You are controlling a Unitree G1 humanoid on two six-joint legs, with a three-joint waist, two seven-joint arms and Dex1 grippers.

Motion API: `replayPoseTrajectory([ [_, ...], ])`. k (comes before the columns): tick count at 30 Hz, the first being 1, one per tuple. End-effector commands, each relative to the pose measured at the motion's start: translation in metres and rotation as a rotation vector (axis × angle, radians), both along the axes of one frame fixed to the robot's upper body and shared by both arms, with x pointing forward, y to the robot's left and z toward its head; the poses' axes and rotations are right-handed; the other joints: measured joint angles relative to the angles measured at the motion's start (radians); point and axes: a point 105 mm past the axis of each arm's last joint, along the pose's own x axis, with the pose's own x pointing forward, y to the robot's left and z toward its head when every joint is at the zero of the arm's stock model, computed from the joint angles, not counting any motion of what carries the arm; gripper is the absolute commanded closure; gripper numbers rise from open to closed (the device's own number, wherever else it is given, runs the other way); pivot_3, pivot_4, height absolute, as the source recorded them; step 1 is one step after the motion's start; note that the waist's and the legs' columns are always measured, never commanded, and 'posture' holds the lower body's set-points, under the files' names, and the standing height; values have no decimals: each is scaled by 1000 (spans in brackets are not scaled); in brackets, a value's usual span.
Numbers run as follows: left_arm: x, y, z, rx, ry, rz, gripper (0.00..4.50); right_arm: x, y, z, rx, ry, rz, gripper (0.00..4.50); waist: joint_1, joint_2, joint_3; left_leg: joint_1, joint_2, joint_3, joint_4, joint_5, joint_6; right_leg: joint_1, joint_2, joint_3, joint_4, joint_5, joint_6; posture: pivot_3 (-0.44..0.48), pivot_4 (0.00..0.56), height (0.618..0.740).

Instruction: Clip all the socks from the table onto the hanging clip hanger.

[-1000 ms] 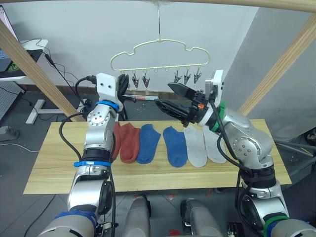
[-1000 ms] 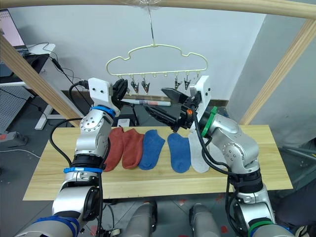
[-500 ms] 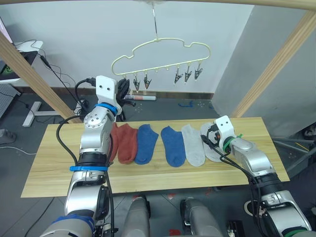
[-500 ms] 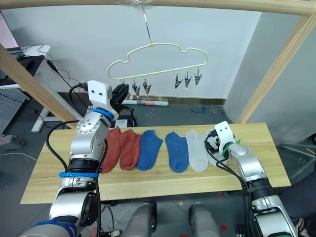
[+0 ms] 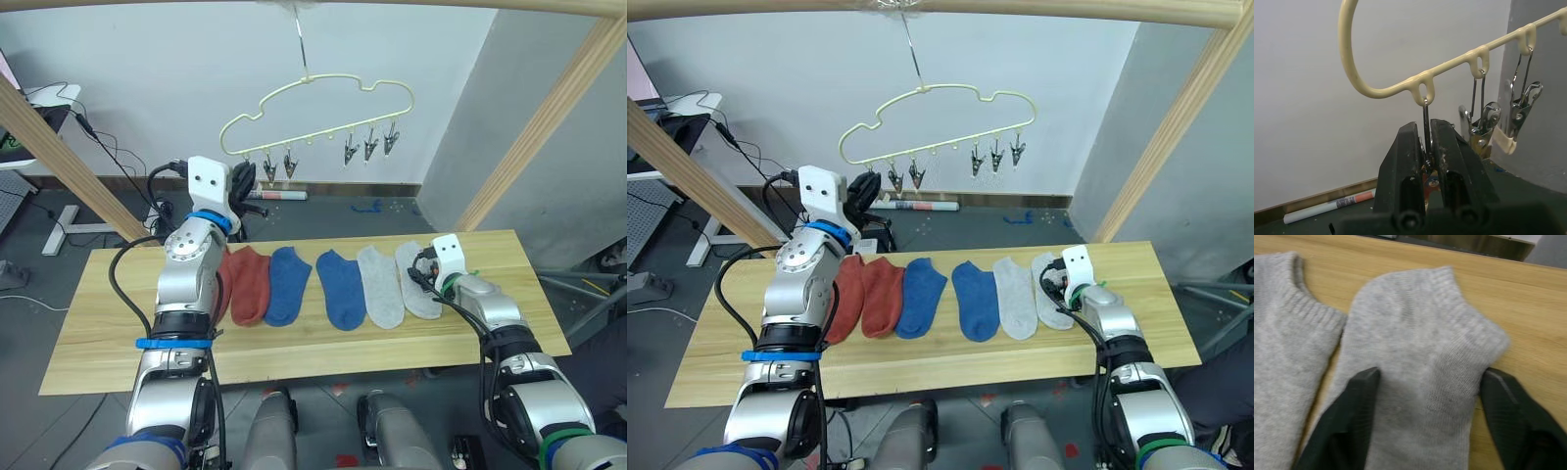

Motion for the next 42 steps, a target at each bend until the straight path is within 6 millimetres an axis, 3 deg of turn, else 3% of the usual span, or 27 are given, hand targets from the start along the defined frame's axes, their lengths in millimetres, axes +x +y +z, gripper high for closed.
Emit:
replayPoseTrajectory([
  [1,-6,10,8,-2,-27,26,4470,-12,-8,-15,-18,43,1,2667,1,0,0,0,0,0,0,0,0,0,0,0,0,0,0,61,264,740],
  [6,-7,13,7,-32,-9,32,4470,-17,-13,-12,-29,19,11,4442,3,0,0,0,0,0,1,0,0,0,0,0,0,0,0,57,258,740],
  [9,-6,6,2,-130,59,-31,4470,-18,-10,9,-34,-59,70,4478,4,0,0,0,0,0,1,0,0,0,0,0,0,0,0,53,259,740],
  [12,-6,3,0,-281,137,-104,4470,-23,7,43,54,-138,148,4478,1,0,0,0,0,0,0,0,0,-1,0,0,0,0,0,50,262,740],
  [15,-8,5,-4,-517,264,-212,4470,-41,50,90,223,-192,309,4478,-14,0,1,-1,1,2,0,0,0,-3,1,2,3,0,0,42,267,740],
  [18,-17,-1,2,-666,359,-365,4470,-62,93,120,377,-168,455,4478,-22,0,1,0,2,-3,0,0,0,-3,4,1,3,0,0,25,267,740],
  [23,-36,-7,17,-769,450,-535,4470,-87,167,142,606,-72,684,4478,-21,0,1,-1,3,-4,0,0,0,-3,5,0,3,0,0,16,263,740],
  [26,-44,-9,28,-796,463,-593,4470,-90,192,147,649,-45,749,4478,-15,0,1,-2,2,-3,0,0,0,-4,2,-1,2,0,0,26,260,740],
  [32,-54,-18,31,-809,480,-640,4470,-88,211,165,698,-70,790,4478,6,-2,2,-6,-1,-3,2,0,0,-4,-2,-2,1,0,0,45,258,740],
  [42,-60,-15,30,-825,482,-627,4470,-90,211,182,743,-85,818,4478,5,-3,3,-6,0,-4,2,0,-1,-5,-1,-3,1,2,-3,54,264,740],
])
